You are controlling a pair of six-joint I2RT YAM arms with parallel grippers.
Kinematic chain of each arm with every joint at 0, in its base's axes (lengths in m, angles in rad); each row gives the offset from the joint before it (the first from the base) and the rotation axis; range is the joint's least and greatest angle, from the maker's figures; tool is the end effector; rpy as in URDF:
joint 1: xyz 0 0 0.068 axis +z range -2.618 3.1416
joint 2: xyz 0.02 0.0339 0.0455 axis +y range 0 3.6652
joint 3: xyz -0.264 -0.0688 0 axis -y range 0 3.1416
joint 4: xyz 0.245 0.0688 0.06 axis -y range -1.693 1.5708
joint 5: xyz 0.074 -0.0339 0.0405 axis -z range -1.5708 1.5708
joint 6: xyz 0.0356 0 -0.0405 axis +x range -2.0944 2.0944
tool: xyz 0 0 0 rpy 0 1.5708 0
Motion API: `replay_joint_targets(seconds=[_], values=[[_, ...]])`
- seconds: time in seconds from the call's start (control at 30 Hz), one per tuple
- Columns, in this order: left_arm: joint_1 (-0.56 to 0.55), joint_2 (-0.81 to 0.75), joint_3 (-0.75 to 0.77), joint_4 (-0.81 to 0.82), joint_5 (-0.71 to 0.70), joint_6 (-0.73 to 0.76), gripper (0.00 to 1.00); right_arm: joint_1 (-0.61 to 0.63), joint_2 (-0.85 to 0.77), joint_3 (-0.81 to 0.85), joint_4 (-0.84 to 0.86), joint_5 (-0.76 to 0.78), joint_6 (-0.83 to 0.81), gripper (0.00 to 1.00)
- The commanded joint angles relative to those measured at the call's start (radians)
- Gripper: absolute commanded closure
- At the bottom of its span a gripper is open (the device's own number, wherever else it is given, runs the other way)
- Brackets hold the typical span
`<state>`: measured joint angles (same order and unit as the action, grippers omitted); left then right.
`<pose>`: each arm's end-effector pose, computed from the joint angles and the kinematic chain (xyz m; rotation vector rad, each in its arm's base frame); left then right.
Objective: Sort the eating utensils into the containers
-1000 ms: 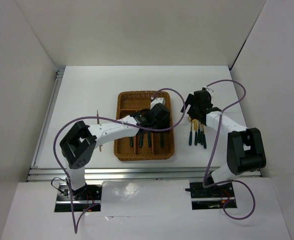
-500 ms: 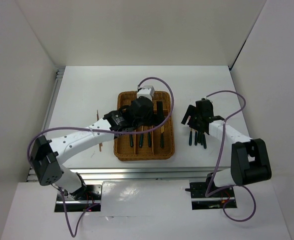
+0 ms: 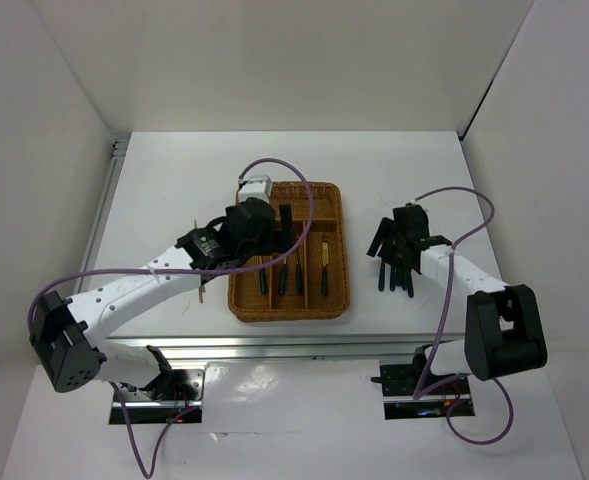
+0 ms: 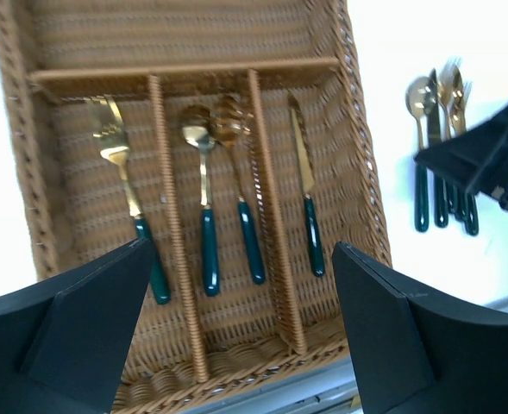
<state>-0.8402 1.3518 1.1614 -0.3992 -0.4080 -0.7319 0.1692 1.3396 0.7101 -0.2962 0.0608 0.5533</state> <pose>0.2129 -0.2164 0.3244 -0.1199 2.1430 -0.4944 0.2554 0.0414 0.1872 0.5038 2.4572 0.2249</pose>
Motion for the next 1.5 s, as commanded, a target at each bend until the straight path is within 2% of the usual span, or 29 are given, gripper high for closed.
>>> replay_joint_targets(seconds=[0.0, 0.47, 0.53, 0.67, 0.83, 1.23, 1.4, 1.47], values=[[0.021, -0.042, -0.014, 0.003, -0.022, 0.014, 0.0, -0.007, 0.024, -0.006, -0.027, 0.025, -0.006, 0.26], [0.142, -0.097, -0.063, -0.006, 0.04, 0.023, 0.0, -0.007, 0.107, 0.003, -0.027, 0.043, -0.006, 0.38], [0.142, -0.097, -0.063, -0.006, 0.049, 0.023, 0.0, -0.007, 0.118, 0.003, -0.027, 0.043, -0.006, 0.39], [0.165, -0.106, -0.072, -0.006, 0.058, 0.032, 0.0, -0.007, 0.145, 0.003, -0.027, 0.043, -0.006, 0.5], [0.174, -0.115, -0.072, -0.015, 0.058, 0.032, 0.0, 0.003, 0.179, 0.015, -0.037, 0.068, 0.004, 0.57], [0.204, -0.145, -0.091, -0.024, 0.058, 0.042, 0.0, 0.073, 0.274, 0.086, -0.118, 0.171, 0.042, 0.65], [0.213, -0.163, -0.101, -0.033, 0.058, 0.042, 0.0, 0.082, 0.308, 0.097, -0.127, 0.189, 0.051, 0.74], [0.222, -0.163, -0.112, -0.033, 0.058, 0.042, 0.0, 0.082, 0.308, 0.106, -0.136, 0.189, 0.051, 0.84]])
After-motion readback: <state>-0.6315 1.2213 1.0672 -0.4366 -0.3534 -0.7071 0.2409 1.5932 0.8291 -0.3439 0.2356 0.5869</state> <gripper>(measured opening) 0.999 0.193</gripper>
